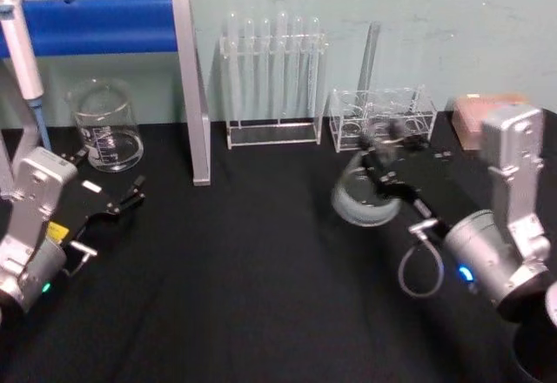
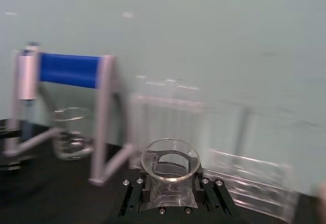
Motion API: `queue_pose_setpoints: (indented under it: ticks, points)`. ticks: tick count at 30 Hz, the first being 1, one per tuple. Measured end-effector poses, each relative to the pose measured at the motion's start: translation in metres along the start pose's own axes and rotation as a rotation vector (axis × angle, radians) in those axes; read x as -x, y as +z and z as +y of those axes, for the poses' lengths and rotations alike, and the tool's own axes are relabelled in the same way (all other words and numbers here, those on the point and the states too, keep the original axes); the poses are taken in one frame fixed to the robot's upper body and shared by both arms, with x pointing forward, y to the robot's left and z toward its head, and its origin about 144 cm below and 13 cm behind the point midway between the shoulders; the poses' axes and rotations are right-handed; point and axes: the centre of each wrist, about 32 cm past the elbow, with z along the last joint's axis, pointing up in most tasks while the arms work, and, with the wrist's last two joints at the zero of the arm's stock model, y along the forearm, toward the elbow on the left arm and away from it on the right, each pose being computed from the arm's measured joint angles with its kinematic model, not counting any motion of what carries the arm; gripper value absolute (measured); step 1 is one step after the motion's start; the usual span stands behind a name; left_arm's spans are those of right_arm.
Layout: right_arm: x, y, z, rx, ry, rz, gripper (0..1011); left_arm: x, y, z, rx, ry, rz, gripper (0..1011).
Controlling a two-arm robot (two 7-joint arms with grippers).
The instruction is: Grasp the erlenmeyer flask with one hand, shake it three times, then place it back.
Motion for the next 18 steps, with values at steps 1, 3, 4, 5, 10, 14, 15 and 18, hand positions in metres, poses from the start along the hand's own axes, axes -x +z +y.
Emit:
queue_pose_setpoints:
  ticks: [1,3,4,5,10,14,15,18]
  points:
    - [-0.003,0.0,-0.004,0.004,-0.047,-0.001,452,0.0,0.0,0.0,0.0,0.0,0.0,1001]
    - [-0.006,0.001,-0.007,0.008,-0.087,-0.002,452,0.0,0.0,0.0,0.0,0.0,0.0,1001]
    - [-0.009,0.001,-0.01,0.011,-0.118,-0.003,452,0.0,0.0,0.0,0.0,0.0,0.0,1001]
    - [-0.01,0.001,-0.011,0.013,-0.134,-0.005,451,0.0,0.0,0.0,0.0,0.0,0.0,1001]
    - [-0.018,0.002,-0.019,0.021,-0.214,-0.01,451,0.0,0.0,0.0,0.0,0.0,0.0,1001]
    - [-0.02,0.003,-0.02,0.019,-0.231,-0.015,452,0.0,0.0,0.0,0.0,0.0,0.0,1001]
    - [-0.02,0.003,-0.02,0.018,-0.233,-0.016,451,0.0,0.0,0.0,0.0,0.0,0.0,1001]
    - [-0.019,0.003,-0.016,0.015,-0.217,-0.016,452,0.0,0.0,0.0,0.0,0.0,0.0,1001]
